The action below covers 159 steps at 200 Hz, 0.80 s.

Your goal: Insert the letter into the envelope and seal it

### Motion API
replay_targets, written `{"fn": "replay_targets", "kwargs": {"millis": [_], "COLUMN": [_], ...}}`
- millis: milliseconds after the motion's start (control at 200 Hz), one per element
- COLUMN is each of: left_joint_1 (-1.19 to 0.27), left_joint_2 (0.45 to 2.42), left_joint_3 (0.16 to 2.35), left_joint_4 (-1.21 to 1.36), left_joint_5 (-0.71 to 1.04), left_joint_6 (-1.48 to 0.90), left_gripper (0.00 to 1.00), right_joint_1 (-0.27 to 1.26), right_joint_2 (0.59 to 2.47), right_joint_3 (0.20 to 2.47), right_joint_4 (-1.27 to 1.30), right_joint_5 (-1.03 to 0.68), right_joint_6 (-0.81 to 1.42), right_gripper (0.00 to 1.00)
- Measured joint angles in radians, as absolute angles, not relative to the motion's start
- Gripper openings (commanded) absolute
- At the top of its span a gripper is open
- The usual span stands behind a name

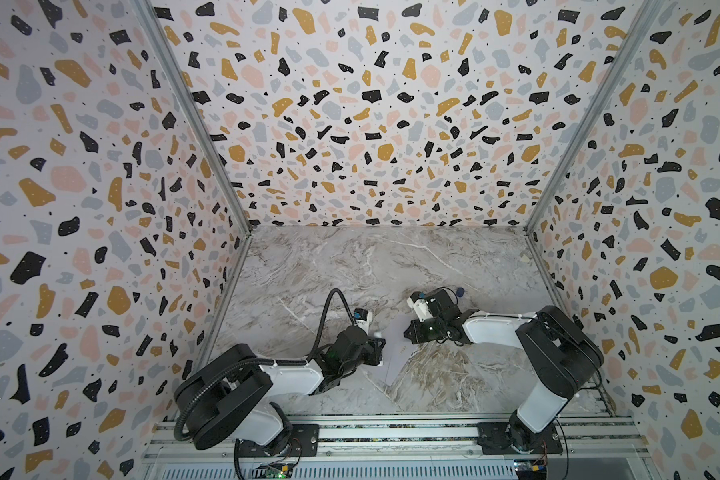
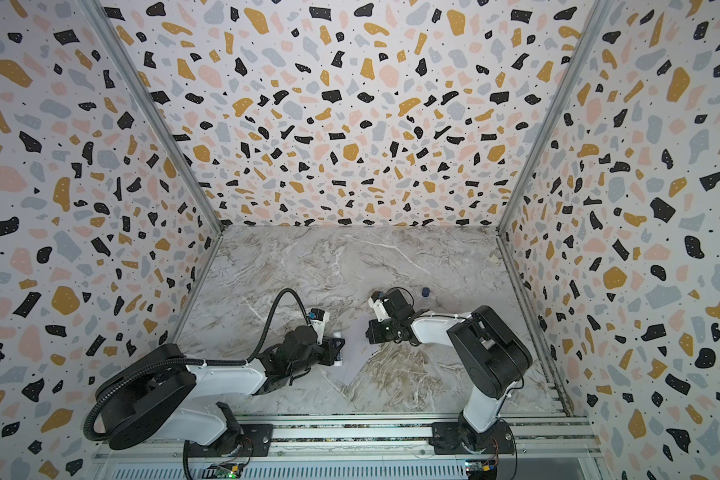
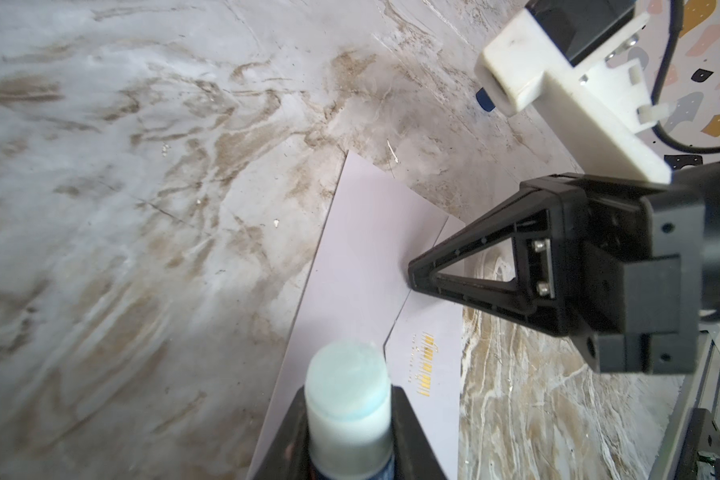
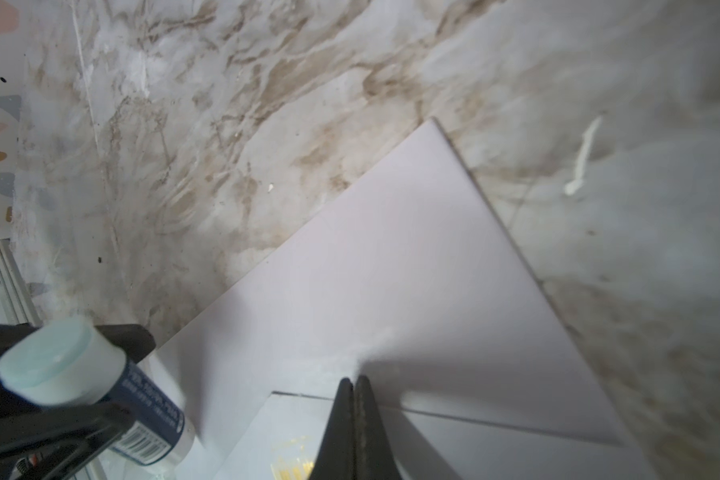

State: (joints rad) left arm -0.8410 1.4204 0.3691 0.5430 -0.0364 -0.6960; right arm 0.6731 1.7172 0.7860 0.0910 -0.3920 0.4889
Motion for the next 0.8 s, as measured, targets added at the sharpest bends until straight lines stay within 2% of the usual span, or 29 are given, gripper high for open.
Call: {"fn": "replay_targets", "kwargs": {"millis": [245, 796], "left_joint_1": [-0.841, -0.841], "left_joint_2": [1.421, 1.431], "left_joint_3": [0.369, 0.369], "left_joint_4": [0.543, 0.554], "left_joint_5": [-0.036, -0.039], "left_joint_6": [-0.696, -0.696], "left_gripper": [0.0, 0.0], "right_joint_1": [0.772, 0.865], "right_joint_2": [1.739, 1.704], "right_joint_3": [0.797, 0.744], "right_joint_4": [0.123, 0.146], "right_joint_5": [-0.387, -0.411], "right_joint_6": [0.517, 0.556], "right_gripper": [0.0, 0.0]}}
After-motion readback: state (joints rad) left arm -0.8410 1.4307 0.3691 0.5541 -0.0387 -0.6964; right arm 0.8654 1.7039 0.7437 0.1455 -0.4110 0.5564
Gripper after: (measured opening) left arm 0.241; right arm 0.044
